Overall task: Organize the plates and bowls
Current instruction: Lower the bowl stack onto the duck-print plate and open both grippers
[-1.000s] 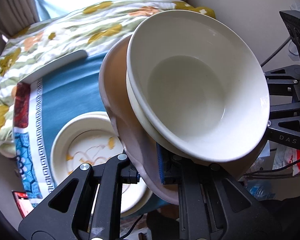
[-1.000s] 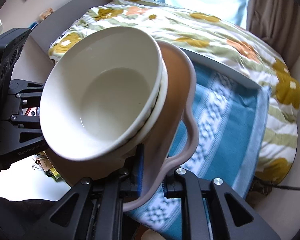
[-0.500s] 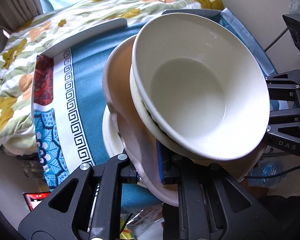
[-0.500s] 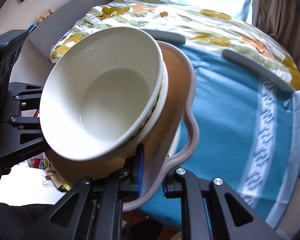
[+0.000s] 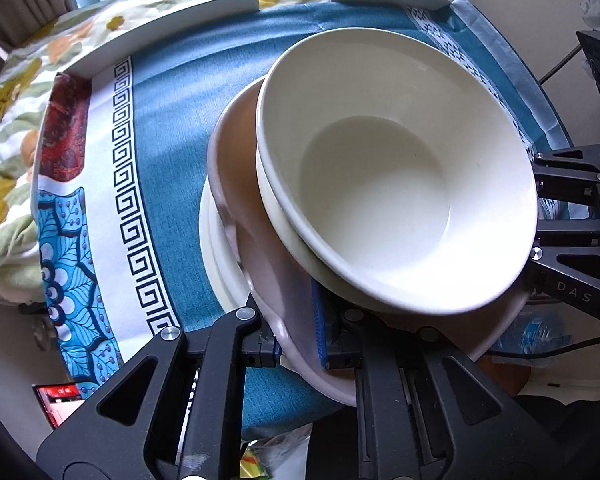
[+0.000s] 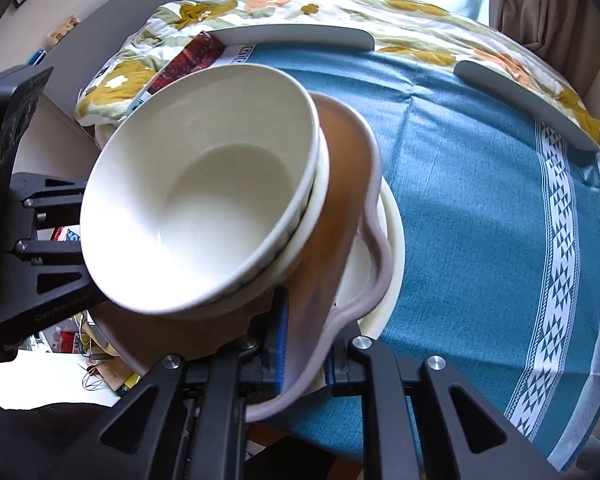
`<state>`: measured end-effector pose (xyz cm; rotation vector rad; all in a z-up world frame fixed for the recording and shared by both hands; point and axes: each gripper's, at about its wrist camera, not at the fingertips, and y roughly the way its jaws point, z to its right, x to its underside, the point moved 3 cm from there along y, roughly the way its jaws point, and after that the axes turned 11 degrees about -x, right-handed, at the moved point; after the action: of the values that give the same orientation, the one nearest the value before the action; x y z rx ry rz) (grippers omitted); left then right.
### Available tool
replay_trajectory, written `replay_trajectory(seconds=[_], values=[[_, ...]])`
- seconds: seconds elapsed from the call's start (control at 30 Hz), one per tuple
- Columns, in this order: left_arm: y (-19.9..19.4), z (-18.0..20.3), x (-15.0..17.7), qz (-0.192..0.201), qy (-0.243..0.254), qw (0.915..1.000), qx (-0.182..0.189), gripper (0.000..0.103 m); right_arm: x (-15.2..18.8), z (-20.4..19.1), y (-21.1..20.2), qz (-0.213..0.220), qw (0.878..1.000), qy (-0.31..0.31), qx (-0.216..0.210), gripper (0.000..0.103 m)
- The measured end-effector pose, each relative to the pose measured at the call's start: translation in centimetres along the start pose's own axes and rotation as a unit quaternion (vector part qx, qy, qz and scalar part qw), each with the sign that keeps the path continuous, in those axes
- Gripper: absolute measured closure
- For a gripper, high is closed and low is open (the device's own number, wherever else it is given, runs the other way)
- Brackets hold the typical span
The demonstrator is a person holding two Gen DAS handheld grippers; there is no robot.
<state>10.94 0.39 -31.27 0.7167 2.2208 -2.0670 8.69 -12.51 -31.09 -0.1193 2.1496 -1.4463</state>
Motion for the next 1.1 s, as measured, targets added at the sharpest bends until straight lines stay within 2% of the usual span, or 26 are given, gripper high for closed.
replay_trajectory(seconds=[0.13,0.3,0.47,0.6,0.77,1.1], values=[[0.0,-0.2,0.1,0.001,-0.013,0.9999,0.009,0.093,0.1,0.1,-0.1,0.006,1.000,0.000,0.004,0.089],[-0.3,0.1,0.3,0.011,-0.006,0.9999,-0.011,0.092,0.1,0.0,0.2,0.003,1.000,0.000,0.010,0.089],[-0.4,0.3,0.0,0.000,0.005,0.9998,-0.018,0.091,-0.1,0.0,0.3,-0.008,1.000,0.005,0.008,0.089],[-1.1,0.0,0.1,-0.002,0.007,0.9998,-0.020,0.088,-0.1,0.3,-0.2,-0.002,1.000,0.021,0.004,0.089],[-2.2,0.3,0.2,0.002,0.023,0.9990,-0.039,0.085,0.1,0.0,-1.0,0.003,1.000,0.030,0.006,0.089],[-6.8,-0.5,1.2,0.037,0.021,0.9979,-0.049,0.084,0.8,0.1,-5.4,0.046,0.996,0.076,0.010,0.089]])
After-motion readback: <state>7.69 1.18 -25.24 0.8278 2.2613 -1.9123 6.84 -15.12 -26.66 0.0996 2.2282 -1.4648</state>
